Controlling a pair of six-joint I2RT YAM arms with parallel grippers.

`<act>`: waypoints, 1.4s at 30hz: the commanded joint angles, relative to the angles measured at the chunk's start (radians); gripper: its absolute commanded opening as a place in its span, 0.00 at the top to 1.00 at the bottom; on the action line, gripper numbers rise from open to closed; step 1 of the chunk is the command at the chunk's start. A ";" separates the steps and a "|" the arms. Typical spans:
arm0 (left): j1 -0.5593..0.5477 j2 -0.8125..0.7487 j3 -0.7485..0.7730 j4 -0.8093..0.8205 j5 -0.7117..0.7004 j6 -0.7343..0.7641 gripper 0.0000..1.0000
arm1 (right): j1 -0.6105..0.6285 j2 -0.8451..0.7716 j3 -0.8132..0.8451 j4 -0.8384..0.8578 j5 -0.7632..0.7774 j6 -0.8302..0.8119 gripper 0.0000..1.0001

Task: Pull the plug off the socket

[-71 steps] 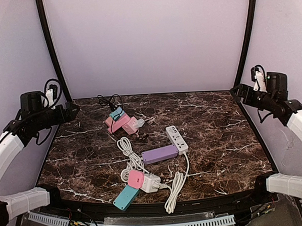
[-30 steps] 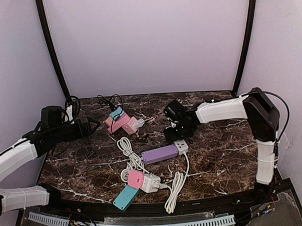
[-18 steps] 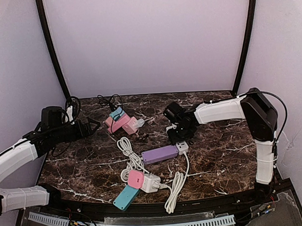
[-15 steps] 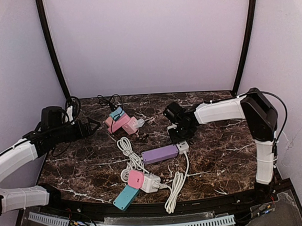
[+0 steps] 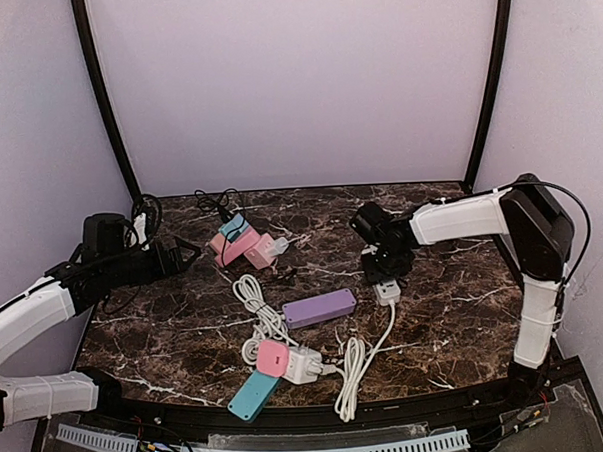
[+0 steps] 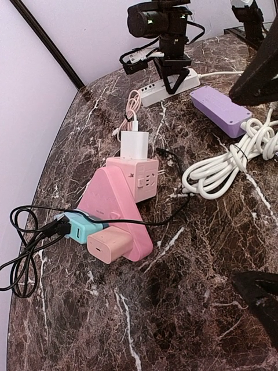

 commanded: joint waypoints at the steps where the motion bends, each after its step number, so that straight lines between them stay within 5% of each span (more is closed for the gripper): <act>1: -0.004 -0.007 0.026 -0.029 0.027 0.019 0.00 | -0.080 -0.074 -0.067 -0.015 0.070 0.010 0.65; 18: -0.005 0.029 0.042 -0.044 0.081 0.036 0.00 | -0.435 -0.160 -0.219 0.113 0.018 -0.118 0.65; 24: -0.005 0.038 0.051 -0.045 0.085 0.038 0.00 | -0.441 -0.187 -0.220 0.133 -0.029 -0.206 0.44; 28: -0.005 0.059 0.061 -0.039 0.094 0.033 0.00 | -0.421 -0.284 -0.235 0.149 -0.093 -0.283 0.20; 31: -0.005 0.069 0.062 -0.029 0.099 0.032 0.00 | -0.378 -0.385 -0.238 0.136 -0.091 -0.339 0.12; 42: -0.028 0.118 0.075 0.012 0.116 0.017 0.00 | -0.045 -0.583 -0.222 0.099 -0.404 -0.420 0.10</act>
